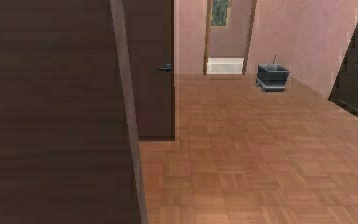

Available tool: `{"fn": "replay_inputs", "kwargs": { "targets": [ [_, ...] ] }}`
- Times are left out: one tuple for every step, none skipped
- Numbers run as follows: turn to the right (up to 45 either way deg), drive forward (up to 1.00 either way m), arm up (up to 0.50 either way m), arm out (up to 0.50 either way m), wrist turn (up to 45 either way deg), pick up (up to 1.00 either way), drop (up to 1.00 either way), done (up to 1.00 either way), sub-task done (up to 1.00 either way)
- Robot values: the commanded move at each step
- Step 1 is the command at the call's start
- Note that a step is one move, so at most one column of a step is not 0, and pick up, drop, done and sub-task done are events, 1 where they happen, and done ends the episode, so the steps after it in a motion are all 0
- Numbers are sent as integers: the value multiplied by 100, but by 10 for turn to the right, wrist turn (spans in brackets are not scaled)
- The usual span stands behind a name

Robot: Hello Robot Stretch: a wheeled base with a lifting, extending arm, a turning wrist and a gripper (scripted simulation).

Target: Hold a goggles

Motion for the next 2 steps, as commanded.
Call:
{"fn": "replay_inputs", "kwargs": {
  "targets": [
    [0,0,50,0,0,0,0,0,0],
    [0,0,38,0,0,0,0,0,0]
  ]
}}
